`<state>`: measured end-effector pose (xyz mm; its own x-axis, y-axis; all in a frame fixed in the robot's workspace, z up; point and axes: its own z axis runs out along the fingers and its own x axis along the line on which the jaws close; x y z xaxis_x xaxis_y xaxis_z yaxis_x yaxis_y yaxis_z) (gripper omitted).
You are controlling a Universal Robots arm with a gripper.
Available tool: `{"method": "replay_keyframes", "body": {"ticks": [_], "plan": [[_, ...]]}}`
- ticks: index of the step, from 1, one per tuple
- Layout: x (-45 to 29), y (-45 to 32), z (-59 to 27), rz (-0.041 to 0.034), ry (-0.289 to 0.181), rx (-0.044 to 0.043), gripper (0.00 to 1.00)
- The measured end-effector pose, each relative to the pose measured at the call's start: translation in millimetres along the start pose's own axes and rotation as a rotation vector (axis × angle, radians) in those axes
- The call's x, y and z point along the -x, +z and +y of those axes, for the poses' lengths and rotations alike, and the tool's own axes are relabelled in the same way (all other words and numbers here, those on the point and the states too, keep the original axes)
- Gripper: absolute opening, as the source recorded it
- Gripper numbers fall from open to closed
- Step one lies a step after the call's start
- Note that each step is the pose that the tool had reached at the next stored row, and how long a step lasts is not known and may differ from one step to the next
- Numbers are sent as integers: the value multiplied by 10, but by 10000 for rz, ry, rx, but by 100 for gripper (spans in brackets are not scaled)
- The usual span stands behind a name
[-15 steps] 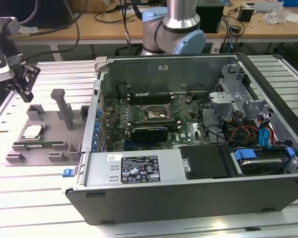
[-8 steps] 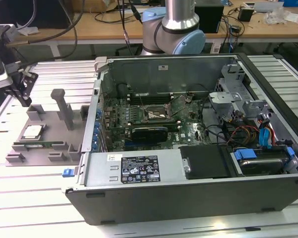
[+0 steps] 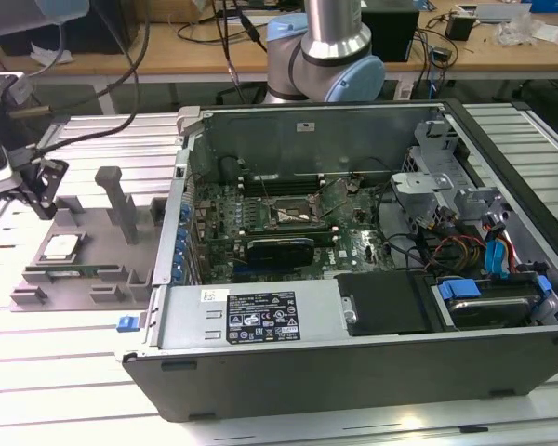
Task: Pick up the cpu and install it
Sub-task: 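Pick up the cpu and move it towards the insertion slot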
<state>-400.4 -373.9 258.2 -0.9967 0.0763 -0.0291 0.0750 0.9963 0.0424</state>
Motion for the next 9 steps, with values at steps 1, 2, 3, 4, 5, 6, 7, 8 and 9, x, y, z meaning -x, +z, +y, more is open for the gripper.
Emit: {"method": "replay_keyframes", "body": {"ticks": [1, 2, 3, 4, 5, 6, 7, 8, 9], "plan": [[-5, 33, -17, 0, -1, 0, 11], [-22, 72, -23, 2, -1, 2, 11], [-38, 103, -26, 4, -16, 10, 11], [-51, 134, -28, 2, -38, 16, 11], [-60, 155, -29, 3, -51, 17, 11], [-66, 175, -31, 4, -64, 17, 11], [-72, 217, -33, 5, -85, 18, 11], [-76, 259, -35, 5, -100, 18, 11], [-80, 303, -36, 7, -118, 18, 11]]}}
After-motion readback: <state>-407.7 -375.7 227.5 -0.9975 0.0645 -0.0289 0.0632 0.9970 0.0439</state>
